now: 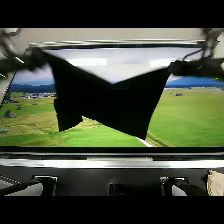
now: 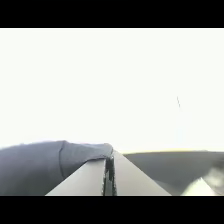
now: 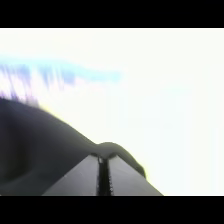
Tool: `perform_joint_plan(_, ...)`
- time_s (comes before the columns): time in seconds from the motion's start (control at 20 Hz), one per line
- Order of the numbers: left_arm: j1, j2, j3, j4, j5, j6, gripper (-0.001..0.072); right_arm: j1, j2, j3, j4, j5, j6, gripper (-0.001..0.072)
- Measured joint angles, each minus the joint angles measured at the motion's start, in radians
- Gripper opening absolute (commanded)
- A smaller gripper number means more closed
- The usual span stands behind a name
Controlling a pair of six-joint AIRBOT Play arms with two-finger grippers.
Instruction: Fold the clothes and pants, and hang the long-sleeved shirts on hangers.
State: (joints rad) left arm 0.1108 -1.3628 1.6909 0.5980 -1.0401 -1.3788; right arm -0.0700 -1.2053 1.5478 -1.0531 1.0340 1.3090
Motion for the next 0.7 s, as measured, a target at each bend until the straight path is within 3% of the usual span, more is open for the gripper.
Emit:
perform_joint_plan(0.15,0.09,0.043,0.346,0.106,-0.138,-0.057,0.0017,0.0,0.168,0.077,-0.006,-0.057,0.0,0.0034)
perform_joint_plan(0.25,0.139,0.142,0.425,0.143,-0.196,-0.081,0.0017,0.0,0.291,0.121,-0.018,-0.051,0.013,0.0033)
perform_joint_plan(0.5,0.197,0.461,0.341,0.307,-0.263,-0.182,0.0016,0.0,0.551,0.163,-0.167,0.051,0.19,0.0033)
perform_joint_plan(0.7,0.208,0.536,0.306,0.418,-0.27,-0.235,0.0016,0.0,0.579,0.169,-0.264,0.085,0.283,0.0033)
